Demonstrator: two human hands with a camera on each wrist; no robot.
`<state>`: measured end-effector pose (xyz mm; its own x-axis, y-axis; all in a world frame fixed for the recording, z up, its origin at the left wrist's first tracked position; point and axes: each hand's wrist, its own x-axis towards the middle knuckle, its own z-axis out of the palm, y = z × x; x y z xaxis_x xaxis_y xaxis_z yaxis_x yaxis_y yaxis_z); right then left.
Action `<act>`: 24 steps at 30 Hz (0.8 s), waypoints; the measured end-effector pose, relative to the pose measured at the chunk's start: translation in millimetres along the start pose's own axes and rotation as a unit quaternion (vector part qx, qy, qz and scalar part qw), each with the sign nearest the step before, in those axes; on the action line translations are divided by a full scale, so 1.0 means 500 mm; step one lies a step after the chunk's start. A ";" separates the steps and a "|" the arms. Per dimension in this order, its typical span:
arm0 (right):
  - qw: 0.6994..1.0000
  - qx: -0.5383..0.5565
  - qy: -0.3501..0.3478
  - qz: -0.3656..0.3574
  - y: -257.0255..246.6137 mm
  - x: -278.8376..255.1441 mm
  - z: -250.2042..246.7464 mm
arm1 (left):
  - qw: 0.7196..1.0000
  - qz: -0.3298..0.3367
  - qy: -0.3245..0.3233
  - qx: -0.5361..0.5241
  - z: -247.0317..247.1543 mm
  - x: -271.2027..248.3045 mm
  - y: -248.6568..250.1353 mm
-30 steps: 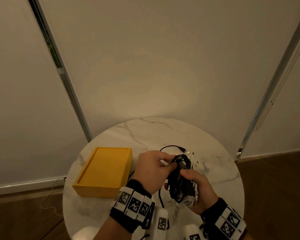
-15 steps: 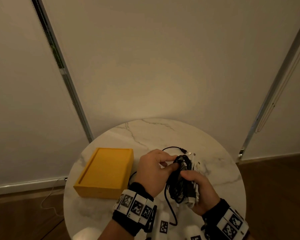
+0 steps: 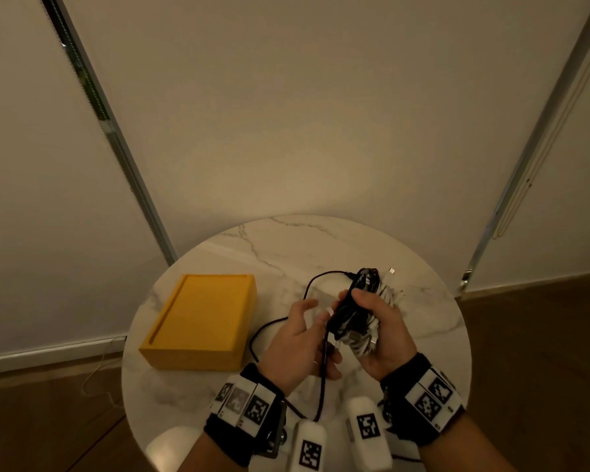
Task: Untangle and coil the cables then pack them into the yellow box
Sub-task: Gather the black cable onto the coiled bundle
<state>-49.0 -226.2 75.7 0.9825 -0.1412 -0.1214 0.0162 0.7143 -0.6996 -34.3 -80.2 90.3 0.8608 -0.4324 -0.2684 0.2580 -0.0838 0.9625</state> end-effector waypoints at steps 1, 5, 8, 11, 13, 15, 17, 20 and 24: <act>1.000 0.001 0.017 -0.016 0.000 0.002 -0.001 | 1.000 0.000 -0.001 0.024 -0.001 0.001 -0.002; 0.994 -0.031 0.064 -0.083 -0.006 0.010 -0.007 | 0.985 0.000 0.002 0.170 -0.002 0.009 -0.021; 0.980 -0.120 0.087 -0.135 -0.019 0.011 -0.011 | 0.932 0.029 0.002 0.361 -0.012 0.015 -0.032; 0.964 -0.199 0.080 -0.159 -0.032 0.011 -0.023 | 0.881 0.078 0.016 0.467 -0.023 0.008 -0.020; 0.960 -0.227 0.071 -0.148 -0.035 0.014 -0.036 | 0.854 0.116 0.023 0.507 -0.028 0.004 -0.003; 0.957 -0.254 0.053 -0.133 -0.036 0.016 -0.045 | 0.831 0.155 0.019 0.533 -0.029 0.001 0.014; 0.955 -0.273 0.020 -0.113 -0.035 0.021 -0.051 | 0.816 0.185 0.015 0.547 -0.027 -0.003 0.031; 0.955 -0.285 -0.016 -0.086 -0.036 0.024 -0.053 | 0.801 0.211 -0.007 0.560 -0.024 -0.010 0.052; 0.962 -0.263 -0.044 -0.054 -0.029 0.019 -0.051 | 0.791 0.234 -0.061 0.562 -0.019 -0.018 0.069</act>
<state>-44.4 -255.4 66.5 0.9926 -0.1205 0.0162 0.0460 0.2490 -0.9674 -28.8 -70.9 125.7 0.6799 -0.7302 0.0674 -0.6888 -0.6044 0.4002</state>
